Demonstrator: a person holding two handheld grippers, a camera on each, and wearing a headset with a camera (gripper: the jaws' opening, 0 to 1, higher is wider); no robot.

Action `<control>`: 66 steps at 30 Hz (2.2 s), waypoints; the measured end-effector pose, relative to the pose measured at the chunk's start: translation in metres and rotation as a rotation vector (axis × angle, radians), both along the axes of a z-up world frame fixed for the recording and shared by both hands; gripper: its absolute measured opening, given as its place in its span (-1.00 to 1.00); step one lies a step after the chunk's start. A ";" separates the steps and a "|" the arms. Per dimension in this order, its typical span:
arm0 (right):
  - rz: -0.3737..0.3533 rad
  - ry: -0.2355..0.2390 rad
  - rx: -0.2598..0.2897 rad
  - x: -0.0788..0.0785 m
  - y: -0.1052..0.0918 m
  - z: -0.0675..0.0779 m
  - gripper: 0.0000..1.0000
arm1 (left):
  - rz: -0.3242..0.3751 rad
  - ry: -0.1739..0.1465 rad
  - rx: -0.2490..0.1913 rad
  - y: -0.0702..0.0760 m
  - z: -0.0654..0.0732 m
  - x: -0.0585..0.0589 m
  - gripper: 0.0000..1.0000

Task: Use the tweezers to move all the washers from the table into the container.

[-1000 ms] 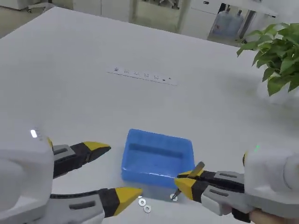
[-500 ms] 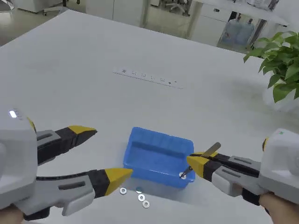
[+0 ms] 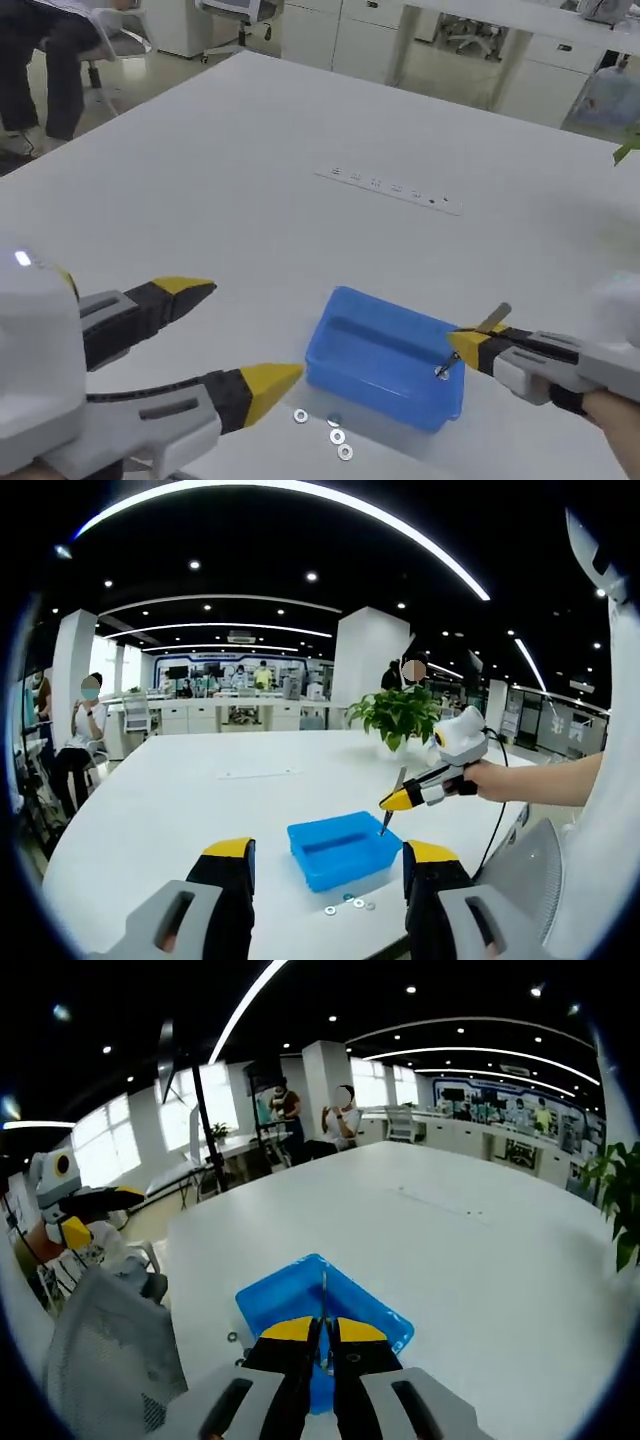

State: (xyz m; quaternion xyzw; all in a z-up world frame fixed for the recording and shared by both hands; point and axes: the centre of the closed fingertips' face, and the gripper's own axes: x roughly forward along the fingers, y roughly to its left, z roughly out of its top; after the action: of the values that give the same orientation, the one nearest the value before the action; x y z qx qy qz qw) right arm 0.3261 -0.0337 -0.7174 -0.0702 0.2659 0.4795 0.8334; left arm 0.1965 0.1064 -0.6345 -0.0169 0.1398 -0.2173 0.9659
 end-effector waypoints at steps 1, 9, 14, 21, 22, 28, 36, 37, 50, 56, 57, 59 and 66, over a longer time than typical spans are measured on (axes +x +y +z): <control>0.001 -0.001 0.002 0.000 0.000 0.000 -0.95 | 0.001 0.001 0.003 0.001 0.000 0.000 0.20; -0.010 0.036 -0.010 0.011 -0.002 -0.023 -0.95 | 0.004 -0.031 0.003 -0.005 0.009 0.008 0.29; -0.006 0.033 -0.031 0.018 -0.001 -0.033 -0.95 | 0.003 -0.054 0.013 -0.008 0.015 0.007 0.50; -0.005 0.042 -0.051 0.026 -0.001 -0.045 -0.95 | 0.029 -0.045 0.015 0.000 0.014 0.005 0.94; -0.006 0.041 -0.056 0.026 -0.001 -0.046 -0.95 | 0.036 -0.044 0.016 0.003 0.015 0.005 0.97; -0.007 0.046 -0.067 0.026 -0.001 -0.051 -0.95 | 0.062 -0.076 -0.018 0.012 0.024 0.004 0.97; -0.013 0.037 -0.079 0.027 -0.001 -0.054 -0.95 | 0.066 -0.081 -0.011 0.015 0.025 0.000 0.97; -0.014 0.037 -0.081 0.026 -0.001 -0.054 -0.95 | 0.067 -0.082 -0.015 0.015 0.025 0.000 0.97; 0.014 -0.009 -0.096 0.019 0.001 -0.048 -0.94 | 0.075 -0.075 -0.036 0.015 0.028 -0.003 0.97; 0.008 -0.031 -0.056 0.015 0.003 -0.032 -0.95 | 0.097 -0.083 -0.068 0.013 0.033 -0.006 0.97; 0.008 -0.035 -0.050 0.015 0.002 -0.029 -0.95 | 0.094 -0.082 -0.063 0.013 0.033 -0.007 0.97; 0.007 -0.038 -0.028 0.012 0.004 -0.022 -0.95 | 0.087 -0.081 -0.049 0.012 0.033 -0.006 0.97; 0.009 -0.066 0.050 -0.007 0.011 0.001 -0.95 | 0.084 -0.086 -0.045 0.013 0.034 -0.005 0.97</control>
State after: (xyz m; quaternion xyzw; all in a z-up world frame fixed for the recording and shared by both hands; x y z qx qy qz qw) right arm 0.3188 -0.0224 -0.7167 -0.0662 0.2258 0.4873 0.8409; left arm 0.1912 0.1190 -0.6004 -0.0352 0.0925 -0.1800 0.9787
